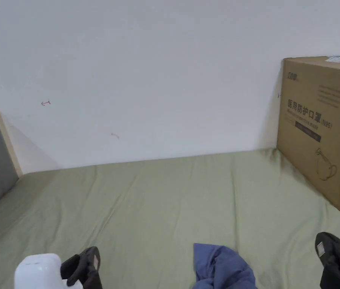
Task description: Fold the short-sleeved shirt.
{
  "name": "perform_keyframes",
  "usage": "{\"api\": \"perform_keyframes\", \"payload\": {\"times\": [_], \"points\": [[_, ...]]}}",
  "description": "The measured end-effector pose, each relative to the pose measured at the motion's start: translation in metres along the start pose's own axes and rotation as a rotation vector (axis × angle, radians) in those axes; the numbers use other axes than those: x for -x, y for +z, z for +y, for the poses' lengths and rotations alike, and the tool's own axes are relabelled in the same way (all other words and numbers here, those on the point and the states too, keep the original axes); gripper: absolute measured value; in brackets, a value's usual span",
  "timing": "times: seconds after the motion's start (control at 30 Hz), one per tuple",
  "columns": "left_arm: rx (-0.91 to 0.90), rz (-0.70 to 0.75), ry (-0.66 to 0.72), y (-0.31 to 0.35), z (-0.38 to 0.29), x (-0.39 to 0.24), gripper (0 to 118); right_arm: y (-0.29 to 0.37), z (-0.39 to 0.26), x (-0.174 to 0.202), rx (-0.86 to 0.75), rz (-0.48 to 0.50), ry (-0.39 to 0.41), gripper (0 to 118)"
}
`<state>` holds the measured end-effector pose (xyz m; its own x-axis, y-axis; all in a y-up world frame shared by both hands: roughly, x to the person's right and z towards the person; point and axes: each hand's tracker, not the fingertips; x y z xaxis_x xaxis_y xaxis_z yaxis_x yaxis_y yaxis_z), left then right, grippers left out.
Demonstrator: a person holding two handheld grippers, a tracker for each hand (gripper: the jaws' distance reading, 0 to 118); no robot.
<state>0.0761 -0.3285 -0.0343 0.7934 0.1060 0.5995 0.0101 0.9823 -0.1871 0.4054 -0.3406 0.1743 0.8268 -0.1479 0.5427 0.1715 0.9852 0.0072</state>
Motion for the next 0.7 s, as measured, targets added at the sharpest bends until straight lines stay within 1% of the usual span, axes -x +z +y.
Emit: {"api": "perform_keyframes", "payload": {"times": [0.03, 0.1, 0.17, 0.3, 0.37, 0.4, 0.43, 0.5, 0.53, 0.6, 0.63, 0.67, 0.7], "points": [[-0.023, 0.001, 0.002, 0.011, 0.000, 0.002, 0, 0.002, 0.002, 0.002, -0.018, -0.012, 0.002, 2], [-0.042, 0.070, -0.014, 0.024, -0.001, -0.001, 0, 0.006, 0.004, 0.004, -0.035, -0.026, -0.001, 2], [-0.006, 0.044, -0.001, 0.029, 0.001, 0.002, 0, 0.008, 0.005, 0.004, -0.042, -0.025, -0.003, 2], [0.025, 0.043, -0.002, 0.027, 0.001, 0.005, 0, 0.002, 0.006, 0.007, -0.006, -0.023, 0.023, 2], [0.087, 0.044, 0.067, 0.018, 0.003, 0.014, 0, -0.003, 0.006, 0.009, 0.019, -0.017, 0.011, 2], [0.146, 0.044, 0.117, 0.009, 0.007, 0.024, 0, -0.004, 0.007, 0.009, 0.029, -0.011, 0.001, 2], [0.246, 0.046, 0.160, -0.004, 0.010, 0.035, 0, -0.005, 0.006, 0.010, 0.039, -0.005, -0.007, 2], [0.549, 0.092, 0.226, -0.049, 0.006, 0.065, 0, -0.008, 0.005, 0.012, 0.068, 0.011, -0.019, 2], [0.696, 0.084, 0.284, -0.074, -0.006, 0.085, 0, -0.011, 0.004, 0.013, 0.103, 0.035, -0.028, 2], [0.876, 0.022, 0.398, -0.108, -0.036, 0.116, 0, -0.015, 0.001, 0.016, 0.156, 0.074, -0.033, 2], [0.943, 0.056, 0.410, -0.122, -0.053, 0.125, 0, -0.017, -0.001, 0.018, 0.178, 0.090, -0.024, 2], [0.981, 0.125, 0.349, -0.133, -0.066, 0.134, 3, -0.018, -0.003, 0.020, 0.190, 0.096, -0.010, 2], [0.970, 0.166, 0.329, -0.140, -0.077, 0.142, 20, -0.019, -0.006, 0.022, 0.197, 0.097, 0.001, 2]]}}
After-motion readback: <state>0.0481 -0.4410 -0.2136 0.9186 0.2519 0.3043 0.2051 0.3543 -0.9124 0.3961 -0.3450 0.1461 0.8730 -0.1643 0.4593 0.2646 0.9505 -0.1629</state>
